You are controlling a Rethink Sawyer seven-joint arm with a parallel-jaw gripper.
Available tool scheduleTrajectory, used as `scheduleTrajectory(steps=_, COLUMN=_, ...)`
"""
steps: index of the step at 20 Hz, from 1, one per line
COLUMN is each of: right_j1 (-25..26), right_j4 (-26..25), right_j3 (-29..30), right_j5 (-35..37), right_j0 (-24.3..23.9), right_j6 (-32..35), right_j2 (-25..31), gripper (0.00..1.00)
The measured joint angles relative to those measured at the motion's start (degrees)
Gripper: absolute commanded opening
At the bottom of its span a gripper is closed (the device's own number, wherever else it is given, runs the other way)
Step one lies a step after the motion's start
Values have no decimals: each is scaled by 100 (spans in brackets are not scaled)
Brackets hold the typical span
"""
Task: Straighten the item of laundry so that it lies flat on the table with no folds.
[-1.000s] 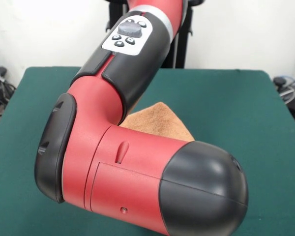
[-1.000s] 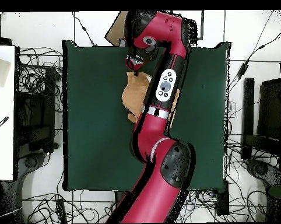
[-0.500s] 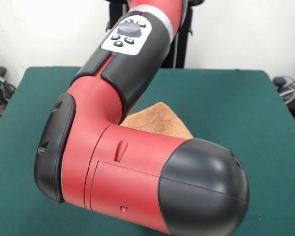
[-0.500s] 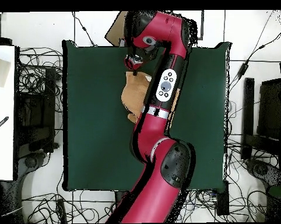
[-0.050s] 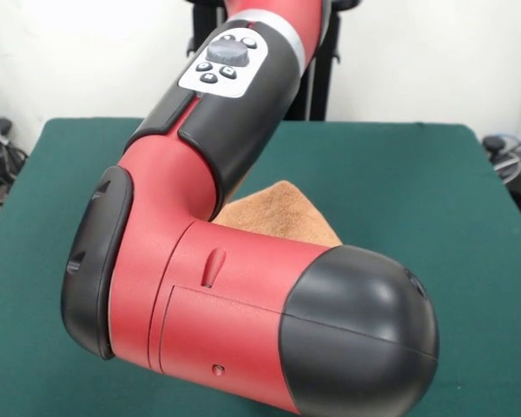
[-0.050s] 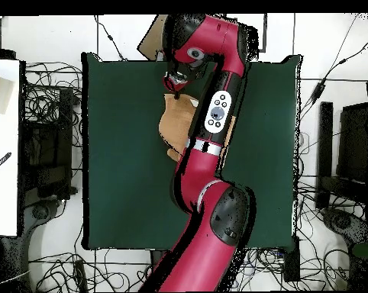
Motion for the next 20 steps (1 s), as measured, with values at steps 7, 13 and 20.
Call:
scheduleTrajectory(steps=7, right_j1=0, right_j4=231, right_j3=0, right_j5=0, right_j0=0, right_j6=18, right_j2=-86, gripper=0)
scheduleTrajectory(steps=13, right_j1=-1, right_j4=562, right_j3=1, right_j5=0, right_j0=20, right_j6=182, right_j2=-243, gripper=0)
scheduleTrajectory(steps=20, right_j1=-2, right_j4=977, right_j3=11, right_j5=0, right_j0=117, right_j6=446, right_j2=-476, gripper=0)
